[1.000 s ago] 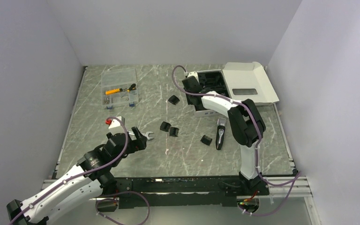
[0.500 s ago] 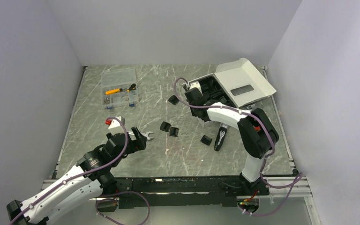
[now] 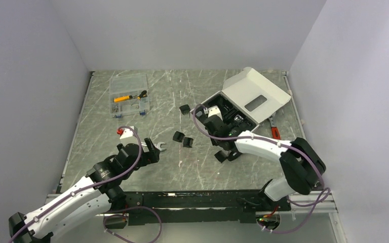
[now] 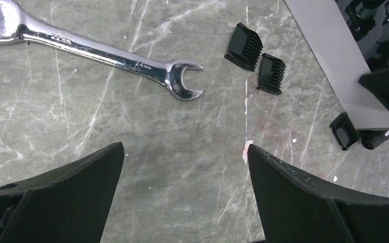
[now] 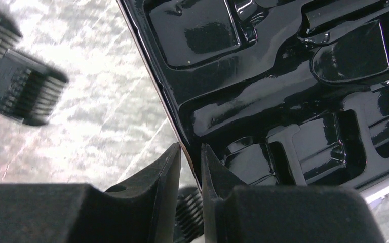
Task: Sort the hair-cutting tools
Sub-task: Move the storage box to the center of the board.
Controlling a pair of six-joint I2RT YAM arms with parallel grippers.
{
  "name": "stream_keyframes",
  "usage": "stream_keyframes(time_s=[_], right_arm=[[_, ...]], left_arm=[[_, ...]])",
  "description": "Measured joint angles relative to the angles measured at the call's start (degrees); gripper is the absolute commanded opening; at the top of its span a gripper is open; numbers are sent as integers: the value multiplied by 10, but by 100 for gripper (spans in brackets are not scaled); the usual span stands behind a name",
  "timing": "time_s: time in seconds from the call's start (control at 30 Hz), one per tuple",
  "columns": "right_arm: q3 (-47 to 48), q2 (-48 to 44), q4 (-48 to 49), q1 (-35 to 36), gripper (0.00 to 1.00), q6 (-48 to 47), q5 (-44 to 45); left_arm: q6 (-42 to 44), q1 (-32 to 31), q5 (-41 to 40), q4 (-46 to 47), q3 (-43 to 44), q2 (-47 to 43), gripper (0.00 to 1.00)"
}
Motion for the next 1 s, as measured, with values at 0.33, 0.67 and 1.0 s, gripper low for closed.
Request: stream_keyframes(time_s=[0.33,0.67,1.0], right_arm=[[-58,-85,-17,51,64,42,4],[45,-64,-2,11,71,58,-11],[171,108,27,-52,72,147,-76]], left_arm=[[-4,0,11,12,0,21,99],[-13,0,11,11,0,27,99],[-30,0,13,4,-3,0,99]])
